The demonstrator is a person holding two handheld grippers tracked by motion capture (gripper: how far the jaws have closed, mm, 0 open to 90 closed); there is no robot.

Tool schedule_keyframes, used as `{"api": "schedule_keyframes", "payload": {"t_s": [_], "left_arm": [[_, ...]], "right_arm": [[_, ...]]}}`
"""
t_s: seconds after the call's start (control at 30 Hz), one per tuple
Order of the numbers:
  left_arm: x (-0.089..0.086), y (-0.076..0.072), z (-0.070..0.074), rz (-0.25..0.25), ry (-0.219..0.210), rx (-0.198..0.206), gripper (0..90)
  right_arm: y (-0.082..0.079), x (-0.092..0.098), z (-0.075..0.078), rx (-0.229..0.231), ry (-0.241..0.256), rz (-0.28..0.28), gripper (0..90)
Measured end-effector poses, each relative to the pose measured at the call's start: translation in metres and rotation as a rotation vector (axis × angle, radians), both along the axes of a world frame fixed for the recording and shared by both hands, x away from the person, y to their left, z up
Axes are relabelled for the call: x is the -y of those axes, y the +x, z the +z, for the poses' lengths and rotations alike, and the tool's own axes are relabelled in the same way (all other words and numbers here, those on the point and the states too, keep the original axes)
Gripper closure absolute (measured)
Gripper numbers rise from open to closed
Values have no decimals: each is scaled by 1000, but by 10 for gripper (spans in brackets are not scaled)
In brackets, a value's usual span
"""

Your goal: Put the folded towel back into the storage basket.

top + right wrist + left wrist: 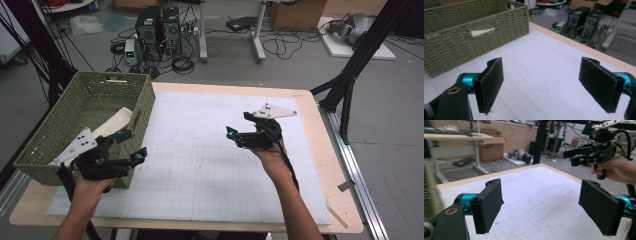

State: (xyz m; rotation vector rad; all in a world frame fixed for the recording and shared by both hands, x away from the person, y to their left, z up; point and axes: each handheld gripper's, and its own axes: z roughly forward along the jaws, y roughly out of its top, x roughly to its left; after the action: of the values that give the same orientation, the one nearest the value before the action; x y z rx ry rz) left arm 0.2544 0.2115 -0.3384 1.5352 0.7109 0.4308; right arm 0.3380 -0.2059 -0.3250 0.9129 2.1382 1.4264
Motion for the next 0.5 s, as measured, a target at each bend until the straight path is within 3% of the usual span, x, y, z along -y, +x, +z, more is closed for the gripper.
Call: {"api": "schedule_keyframes", "payload": {"t_s": [0.07,0.1,0.17,0.23,0.27,0.3,0.5], "left_arm": [[9,2,-3,-4,7,12,191],[13,3,-3,-2,12,11,185],[24,4,-4,-12,18,1,182],[33,4,-4,-29,24,0,170],[40,5,-5,-41,32,-2,170],[44,5,-6,-47,37,-2,170],[66,11,-18,-76,37,-4,173]], "right_arm": [[-7,10,-1,10,6,-17,184],[-19,23,-2,19,7,-36,184],[-23,28,-2,27,3,-44,183],[-42,46,-5,52,-11,-72,179],[-42,46,-5,52,-11,-72,179],[-55,58,-8,63,-2,-97,177],[-85,87,-26,72,-4,-174,172]]}}
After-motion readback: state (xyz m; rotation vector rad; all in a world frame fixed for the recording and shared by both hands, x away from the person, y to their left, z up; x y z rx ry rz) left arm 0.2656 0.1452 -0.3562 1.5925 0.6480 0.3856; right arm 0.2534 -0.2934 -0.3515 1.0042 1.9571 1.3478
